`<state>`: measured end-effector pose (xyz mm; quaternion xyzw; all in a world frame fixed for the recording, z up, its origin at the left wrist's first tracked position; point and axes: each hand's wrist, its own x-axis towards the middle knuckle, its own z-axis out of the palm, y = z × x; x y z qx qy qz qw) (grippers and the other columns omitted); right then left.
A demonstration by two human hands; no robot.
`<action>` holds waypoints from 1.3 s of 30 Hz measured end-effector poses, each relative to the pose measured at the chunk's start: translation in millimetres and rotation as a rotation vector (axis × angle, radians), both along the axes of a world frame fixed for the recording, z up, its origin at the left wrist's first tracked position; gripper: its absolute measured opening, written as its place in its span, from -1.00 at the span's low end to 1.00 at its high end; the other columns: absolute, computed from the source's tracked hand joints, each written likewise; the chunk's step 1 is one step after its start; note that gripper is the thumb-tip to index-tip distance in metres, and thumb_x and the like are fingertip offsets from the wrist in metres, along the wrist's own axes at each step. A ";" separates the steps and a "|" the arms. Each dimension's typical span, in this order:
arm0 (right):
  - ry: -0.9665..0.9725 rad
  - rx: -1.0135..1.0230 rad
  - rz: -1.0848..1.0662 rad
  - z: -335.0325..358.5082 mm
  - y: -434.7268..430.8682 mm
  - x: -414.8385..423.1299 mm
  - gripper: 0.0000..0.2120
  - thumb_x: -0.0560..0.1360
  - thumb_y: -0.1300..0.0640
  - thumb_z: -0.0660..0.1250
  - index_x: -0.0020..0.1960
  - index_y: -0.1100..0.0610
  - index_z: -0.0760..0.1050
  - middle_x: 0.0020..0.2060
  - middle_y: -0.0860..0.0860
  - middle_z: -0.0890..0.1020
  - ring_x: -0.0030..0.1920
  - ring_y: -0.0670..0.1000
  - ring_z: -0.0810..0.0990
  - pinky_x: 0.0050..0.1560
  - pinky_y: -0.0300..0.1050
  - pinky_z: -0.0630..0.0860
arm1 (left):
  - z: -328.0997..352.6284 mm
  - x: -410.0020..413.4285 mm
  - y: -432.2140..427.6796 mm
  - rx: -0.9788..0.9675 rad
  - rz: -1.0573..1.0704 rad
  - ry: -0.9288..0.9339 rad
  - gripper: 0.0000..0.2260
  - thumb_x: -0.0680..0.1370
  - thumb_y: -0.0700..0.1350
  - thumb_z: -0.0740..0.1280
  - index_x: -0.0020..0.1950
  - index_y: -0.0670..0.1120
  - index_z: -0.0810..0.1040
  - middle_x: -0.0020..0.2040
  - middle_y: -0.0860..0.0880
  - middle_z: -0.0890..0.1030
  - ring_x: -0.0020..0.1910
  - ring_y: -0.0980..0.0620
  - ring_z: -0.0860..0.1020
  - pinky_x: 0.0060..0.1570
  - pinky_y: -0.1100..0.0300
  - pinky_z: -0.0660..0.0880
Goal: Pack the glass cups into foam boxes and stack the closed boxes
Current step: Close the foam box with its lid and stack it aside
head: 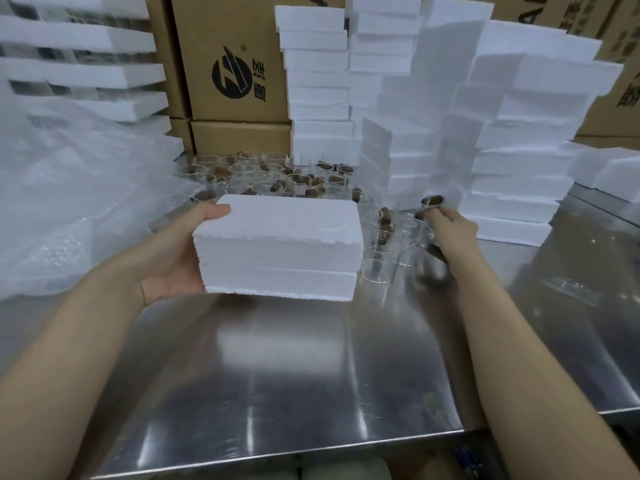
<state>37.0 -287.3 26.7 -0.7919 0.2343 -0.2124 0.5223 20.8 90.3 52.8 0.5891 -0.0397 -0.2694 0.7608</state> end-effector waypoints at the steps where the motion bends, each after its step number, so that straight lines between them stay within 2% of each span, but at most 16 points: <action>1: 0.013 -0.057 0.007 -4.4 4.1 5.0 -0.74 0.51 0.01 0.20 0.08 0.07 0.59 0.25 0.13 0.36 0.11 0.10 0.46 -0.34 -0.52 0.43 | -0.9 -0.2 -0.9 0.002 -0.004 0.001 -0.61 0.38 0.13 0.36 0.15 0.01 0.61 0.05 -0.15 0.68 -0.06 -0.15 0.68 -0.19 -0.06 0.62; 2: 0.030 -0.102 0.012 -7.6 8.8 10.1 -0.69 0.53 0.00 0.19 0.15 0.08 0.58 0.29 0.15 0.35 0.20 0.12 0.40 -0.13 -0.52 0.43 | -1.9 -0.3 -1.6 0.005 -0.008 0.001 -0.63 0.38 0.12 0.36 0.13 0.01 0.63 0.05 -0.15 0.68 -0.05 -0.16 0.67 -0.18 -0.07 0.61; 4: 0.060 -0.139 -0.024 -10.0 21.7 17.5 -0.64 0.54 -0.02 0.17 0.26 0.04 0.53 0.38 0.17 0.29 0.37 0.14 0.26 0.31 -0.23 0.29 | -3.9 -0.4 -3.8 0.020 -0.026 -0.006 -0.67 0.38 0.12 0.37 0.06 0.01 0.69 0.05 -0.14 0.68 -0.04 -0.15 0.67 -0.16 -0.06 0.61; 9: 0.101 -0.067 -0.164 -6.7 53.4 27.4 -0.62 0.56 0.00 0.19 0.33 0.08 0.40 0.47 0.16 0.11 0.43 0.23 0.17 0.46 -0.01 0.10 | -6.3 -1.7 -8.4 0.051 -0.084 -0.007 -0.72 0.33 0.11 0.44 -0.06 0.00 0.72 0.00 -0.15 0.68 -0.08 -0.14 0.67 -0.18 -0.05 0.61; 15: 0.107 0.077 0.134 12.8 40.0 20.2 -0.41 0.54 0.08 0.26 0.52 0.06 0.16 0.40 0.15 0.34 0.36 0.20 0.37 0.33 -0.04 0.34 | -7.8 -12.6 -40.5 0.029 -0.190 0.022 -0.57 0.31 0.12 0.43 0.10 -0.05 0.64 0.05 -0.18 0.67 -0.02 -0.15 0.66 -0.09 -0.05 0.61; 17: 0.163 0.219 0.262 29.3 9.8 -4.4 -0.57 0.51 0.01 0.28 0.34 0.09 0.40 0.22 0.14 0.53 0.10 0.16 0.58 0.07 0.04 0.55 | -6.4 -20.0 -70.9 0.024 -0.281 -0.008 -0.57 0.38 0.13 0.39 0.18 -0.03 0.57 0.11 -0.16 0.66 0.05 -0.12 0.64 -0.03 -0.02 0.61; 19: 0.209 0.278 0.285 39.6 -25.3 -38.6 -0.64 0.56 -0.14 0.17 0.08 0.11 0.54 -0.13 0.10 0.67 -0.33 0.07 0.65 -0.27 -0.07 0.55 | -2.9 -26.0 -107.6 0.003 -0.306 -0.046 -0.65 0.47 0.10 0.32 0.20 0.00 0.52 0.13 -0.13 0.66 0.09 -0.09 0.64 -0.01 0.00 0.60; 21: 0.174 0.333 0.212 43.4 -64.1 -67.9 -0.61 0.58 -0.19 0.12 -0.06 0.09 0.53 -0.36 0.03 0.69 -0.47 0.00 0.64 -0.28 -0.13 0.49 | 1.0 -27.7 -147.2 -0.021 -0.278 -0.035 -0.63 0.52 0.07 0.28 0.29 -0.03 0.48 0.21 -0.17 0.61 0.16 -0.13 0.60 0.07 -0.04 0.57; 23: 0.102 0.403 0.167 44.3 -89.6 -87.1 -0.68 0.55 -0.18 0.17 -0.07 0.02 0.54 -0.19 -0.01 0.71 -0.34 0.02 0.68 -0.21 -0.12 0.49 | 6.2 -27.9 -187.3 0.013 -0.245 -0.039 -0.64 0.57 0.07 0.24 0.28 -0.10 0.47 0.25 -0.19 0.57 0.22 -0.15 0.55 0.17 -0.07 0.52; 25: 0.025 0.469 0.147 45.3 -104.7 -97.2 -0.76 0.53 -0.17 0.19 -0.07 -0.03 0.51 -0.03 -0.05 0.60 -0.22 0.02 0.58 -0.20 -0.09 0.44 | 12.2 -27.9 -222.1 0.010 -0.219 -0.019 -0.76 0.57 0.05 0.24 0.10 -0.08 0.49 0.02 -0.17 0.62 0.05 -0.11 0.60 0.13 -0.05 0.53; 28: -0.068 0.516 0.208 42.1 -110.5 -103.1 -0.79 0.55 -0.06 0.21 -0.04 0.02 0.56 -0.24 0.00 0.68 -0.29 0.02 0.66 -0.35 -0.19 0.54 | 11.1 -24.3 -262.5 -0.023 -0.136 0.052 -0.83 0.55 0.03 0.27 -0.14 -0.05 0.48 -0.36 -0.06 0.61 -0.29 -0.03 0.61 -0.10 0.08 0.58; 30: -0.098 0.564 0.185 37.8 -111.8 -103.9 -0.80 0.55 0.03 0.22 -0.06 0.08 0.58 -0.30 0.04 0.70 -0.34 0.05 0.69 -0.41 -0.12 0.58 | 2.5 -20.7 -282.1 -0.020 -0.059 0.057 -0.83 0.52 0.04 0.31 -0.05 -0.06 0.52 -0.16 -0.12 0.66 -0.15 -0.07 0.65 0.04 0.01 0.58; 32: -0.103 0.591 0.125 32.5 -114.3 -102.0 -0.82 0.53 0.05 0.22 -0.09 0.09 0.57 -0.33 0.05 0.68 -0.37 0.06 0.67 -0.40 -0.11 0.58 | -6.5 -16.4 -296.9 -0.019 0.020 0.058 -0.58 0.46 0.08 0.36 0.23 -0.11 0.51 0.21 -0.20 0.58 0.17 -0.17 0.57 0.23 -0.11 0.49; 34: -0.116 0.595 0.061 27.7 -119.9 -98.3 -0.85 0.50 0.05 0.24 -0.10 0.08 0.55 -0.34 0.03 0.66 -0.36 0.06 0.65 -0.29 -0.13 0.57 | -10.8 -11.9 -306.8 -0.012 0.053 0.054 -0.42 0.42 0.15 0.36 0.35 -0.13 0.44 0.33 -0.16 0.48 0.27 -0.16 0.49 0.29 -0.14 0.42; 37: -0.142 0.591 -0.011 21.4 -126.1 -94.7 -0.89 0.47 0.05 0.27 -0.13 0.06 0.54 -0.36 0.00 0.63 -0.35 0.05 0.61 -0.20 -0.13 0.53 | -13.7 -0.3 -315.0 -0.017 0.110 0.062 -0.64 0.53 0.16 0.24 0.11 -0.10 0.46 0.17 -0.11 0.52 0.04 -0.05 0.50 0.23 -0.05 0.48; 39: -0.154 0.609 -0.037 17.4 -127.1 -93.8 -0.90 0.46 0.05 0.28 -0.11 0.06 0.52 -0.30 0.01 0.61 -0.29 0.07 0.58 -0.15 -0.11 0.53 | -12.5 5.7 -318.6 -0.001 0.133 0.068 -0.75 0.56 0.13 0.21 -0.02 -0.06 0.46 -0.04 -0.06 0.59 -0.27 0.04 0.53 -0.19 0.23 0.57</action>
